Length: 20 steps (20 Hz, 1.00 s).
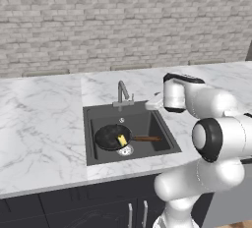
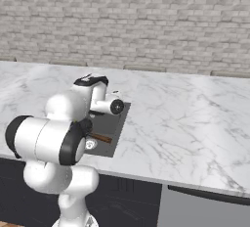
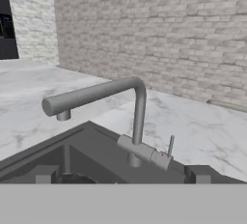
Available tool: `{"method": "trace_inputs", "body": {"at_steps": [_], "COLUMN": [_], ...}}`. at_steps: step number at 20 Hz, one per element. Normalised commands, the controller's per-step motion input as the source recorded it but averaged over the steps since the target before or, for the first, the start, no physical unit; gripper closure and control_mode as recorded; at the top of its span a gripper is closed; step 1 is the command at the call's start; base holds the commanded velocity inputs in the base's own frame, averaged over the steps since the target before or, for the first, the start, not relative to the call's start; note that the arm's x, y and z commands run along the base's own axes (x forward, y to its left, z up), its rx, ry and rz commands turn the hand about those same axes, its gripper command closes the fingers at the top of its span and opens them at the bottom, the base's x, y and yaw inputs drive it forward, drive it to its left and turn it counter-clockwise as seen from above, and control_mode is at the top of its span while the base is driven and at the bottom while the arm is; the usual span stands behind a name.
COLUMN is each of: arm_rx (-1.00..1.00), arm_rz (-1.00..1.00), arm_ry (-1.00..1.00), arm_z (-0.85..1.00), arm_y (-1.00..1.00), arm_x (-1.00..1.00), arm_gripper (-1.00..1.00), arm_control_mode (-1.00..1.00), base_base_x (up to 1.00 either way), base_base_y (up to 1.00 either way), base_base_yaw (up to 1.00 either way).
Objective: Pick the pan and sponge and place them into the sink. Then turn on the water.
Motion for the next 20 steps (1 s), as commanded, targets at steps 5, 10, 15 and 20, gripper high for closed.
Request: {"method": "trace_inputs", "body": {"at_steps": [5, 10, 15, 20], "arm_rx": [0.00, 0.00, 0.00, 0.00], "arm_rz": [0.00, 0.00, 0.00, 0.00], "arm_ry": [0.00, 0.00, 0.00, 0.00], "arm_z": [-0.20, -0.16, -0.08, -0.06], "arm_y": [0.06, 0.06, 0.05, 0.10], "arm_x": [0.33, 0.31, 0.36, 0.32], "arm_gripper": [-1.00, -1.00, -1.00, -1.00], "arm_control_mode": [-1.00, -1.00, -1.00, -1.00], "base_base_x": [0.00, 0.00, 0.00, 0.00], "base_base_y": [0.00, 0.00, 0.00, 0.00], "base_base_yaw": [0.00, 0.00, 0.00, 0.00]}}
